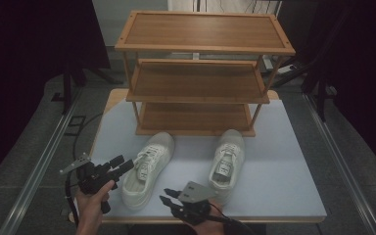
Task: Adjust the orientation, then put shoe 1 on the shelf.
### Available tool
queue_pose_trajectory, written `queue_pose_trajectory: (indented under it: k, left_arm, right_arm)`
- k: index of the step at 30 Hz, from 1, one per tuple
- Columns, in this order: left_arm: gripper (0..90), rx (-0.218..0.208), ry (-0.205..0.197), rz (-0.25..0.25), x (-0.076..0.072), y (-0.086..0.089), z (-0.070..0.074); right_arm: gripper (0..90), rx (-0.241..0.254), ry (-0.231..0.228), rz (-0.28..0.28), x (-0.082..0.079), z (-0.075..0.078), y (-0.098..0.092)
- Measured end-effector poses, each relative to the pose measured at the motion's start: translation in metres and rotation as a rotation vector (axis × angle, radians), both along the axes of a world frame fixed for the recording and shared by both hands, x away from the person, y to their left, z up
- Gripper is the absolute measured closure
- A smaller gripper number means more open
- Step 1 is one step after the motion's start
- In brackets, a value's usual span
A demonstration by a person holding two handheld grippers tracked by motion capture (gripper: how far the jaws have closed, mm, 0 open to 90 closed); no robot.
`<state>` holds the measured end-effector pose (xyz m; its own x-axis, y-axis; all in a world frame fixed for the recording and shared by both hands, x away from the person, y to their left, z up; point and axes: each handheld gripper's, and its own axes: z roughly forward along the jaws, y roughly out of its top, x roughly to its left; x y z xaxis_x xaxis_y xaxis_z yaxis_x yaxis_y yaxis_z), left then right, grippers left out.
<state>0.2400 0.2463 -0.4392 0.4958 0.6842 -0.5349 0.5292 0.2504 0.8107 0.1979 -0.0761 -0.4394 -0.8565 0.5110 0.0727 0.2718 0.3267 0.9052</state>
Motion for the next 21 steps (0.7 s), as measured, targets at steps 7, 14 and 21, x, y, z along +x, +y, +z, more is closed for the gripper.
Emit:
queue_pose_trajectory:
  k: [7, 14, 21]
  left_arm:
    - [32.6, 0.038, -0.01, 0.019, 0.002, -0.001, -0.004]
    - [34.2, 0.061, 0.014, 0.006, 0.009, -0.009, -0.009]
    - [36.6, 0.159, 0.025, 0.019, 0.019, -0.019, -0.015]
  right_arm:
    - [59.9, 0.038, -0.002, -0.11, -0.003, -0.001, -0.049]
    - [56.3, 0.045, 0.018, -0.146, -0.003, -0.002, -0.059]
    - [55.9, 0.028, 0.027, -0.151, -0.003, -0.006, -0.057]
